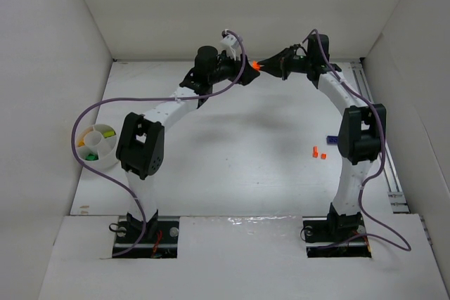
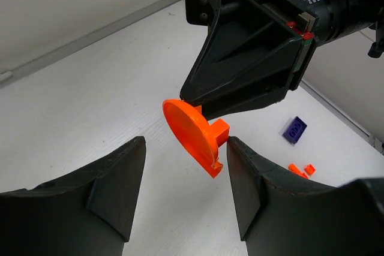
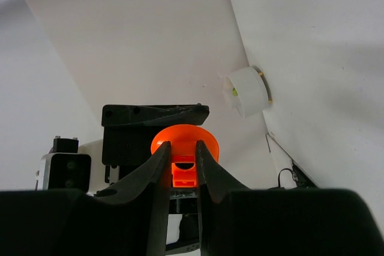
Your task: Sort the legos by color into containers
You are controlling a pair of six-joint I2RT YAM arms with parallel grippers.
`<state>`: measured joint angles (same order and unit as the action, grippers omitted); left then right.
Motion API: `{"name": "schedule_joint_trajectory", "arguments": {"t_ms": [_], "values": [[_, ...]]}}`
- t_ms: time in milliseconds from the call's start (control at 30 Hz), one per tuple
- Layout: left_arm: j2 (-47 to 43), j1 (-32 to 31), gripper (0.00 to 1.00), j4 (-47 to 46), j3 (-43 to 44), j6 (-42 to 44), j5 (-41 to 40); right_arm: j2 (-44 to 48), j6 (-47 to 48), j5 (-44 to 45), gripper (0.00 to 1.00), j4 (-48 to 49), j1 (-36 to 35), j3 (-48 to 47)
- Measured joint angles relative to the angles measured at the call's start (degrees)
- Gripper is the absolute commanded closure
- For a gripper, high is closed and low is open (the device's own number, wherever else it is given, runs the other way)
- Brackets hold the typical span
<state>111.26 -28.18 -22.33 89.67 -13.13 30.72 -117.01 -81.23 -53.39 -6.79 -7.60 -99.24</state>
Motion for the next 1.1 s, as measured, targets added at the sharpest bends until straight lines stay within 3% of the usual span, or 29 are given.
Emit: {"name": "schedule_joint_trajectory", "arguments": {"t_ms": [133, 267, 300, 333, 433, 533, 700, 900, 1100], "values": [[0.0, 0.0, 0.51, -0.2, 0.0, -0.1, -0.3, 0.0, 0.0, 0.0, 0.98, 0.0, 0.0, 0.0], [0.0, -0.2, 0.69, -0.5, 0.0, -0.7, -0.1, 0.0, 0.0, 0.5, 0.98, 0.0, 0.0, 0.0], [0.0, -0.4, 0.81, -0.6, 0.1, -0.9, 0.1, 0.0, 0.0, 0.6, 0.97, 0.0, 0.0, 0.0], [0.0, -0.5, 0.86, -0.7, 0.1, -1.0, 0.0, 0.0, 0.0, 0.7, 0.96, 0.0, 0.0, 0.0], [0.0, -0.9, 1.0, -0.6, 0.4, -1.3, 0.3, 0.0, 0.0, 1.5, 0.8, 0.3, 0.0, 0.1], [0.0, -1.0, 1.0, 1.5, 1.5, -1.3, -0.1, 0.2, 0.0, 1.6, 0.66, 0.9, 0.1, 0.7], [-2.1, -0.2, 1.0, 4.4, 1.0, -1.4, -2.4, 2.7, 0.5, 1.1, 0.53, 1.1, 0.8, 4.3], [-11.2, 5.7, 1.0, 12.2, -3.7, -0.3, -1.0, 6.4, 3.9, 1.9, 0.5, 0.1, 5.2, 7.7], [-17.4, 18.8, 1.0, 32.5, -1.1, 5.3, 3.7, 7.0, 13.2, 4.8, 0.5, -6.2, 10.0, 5.9]]}}
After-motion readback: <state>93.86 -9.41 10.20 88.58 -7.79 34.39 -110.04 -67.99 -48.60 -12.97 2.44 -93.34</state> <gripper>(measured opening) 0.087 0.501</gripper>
